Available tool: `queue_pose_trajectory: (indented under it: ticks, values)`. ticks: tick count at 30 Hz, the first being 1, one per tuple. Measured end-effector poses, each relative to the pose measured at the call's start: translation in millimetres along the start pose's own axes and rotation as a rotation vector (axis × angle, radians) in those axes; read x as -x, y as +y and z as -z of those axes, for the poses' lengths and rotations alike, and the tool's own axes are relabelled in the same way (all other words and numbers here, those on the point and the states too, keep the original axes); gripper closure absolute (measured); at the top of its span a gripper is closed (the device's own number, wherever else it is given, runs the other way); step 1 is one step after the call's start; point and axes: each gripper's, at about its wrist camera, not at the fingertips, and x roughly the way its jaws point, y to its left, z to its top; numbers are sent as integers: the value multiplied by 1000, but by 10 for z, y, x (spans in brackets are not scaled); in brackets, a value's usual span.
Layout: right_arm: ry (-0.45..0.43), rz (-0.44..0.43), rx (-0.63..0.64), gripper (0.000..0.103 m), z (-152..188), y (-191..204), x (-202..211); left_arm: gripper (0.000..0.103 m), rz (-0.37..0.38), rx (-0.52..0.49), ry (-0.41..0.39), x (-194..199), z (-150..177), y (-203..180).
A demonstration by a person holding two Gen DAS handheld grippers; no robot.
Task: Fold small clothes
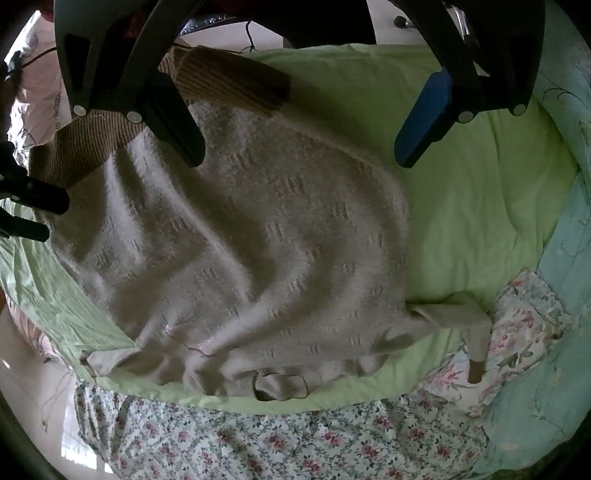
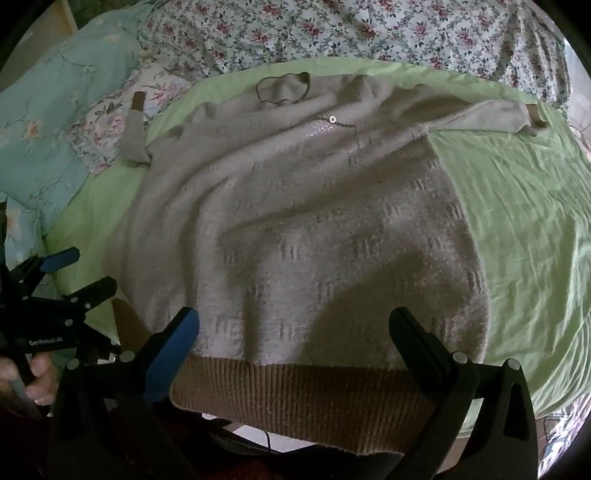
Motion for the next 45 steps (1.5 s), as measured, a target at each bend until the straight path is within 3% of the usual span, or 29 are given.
queue_pose_trajectory:
  ticks: [27, 40, 45]
  values:
    - [-13, -6, -3, 1, -31, -29, 64, 0, -5, 6, 17, 43, -35, 16]
    - [-1, 2, -2, 1, -50, -22, 34, 1, -15, 15, -59, 3, -39, 34]
    - [38, 16, -1, 1, -57, -15, 27, 1, -13, 17, -14, -30, -34, 41]
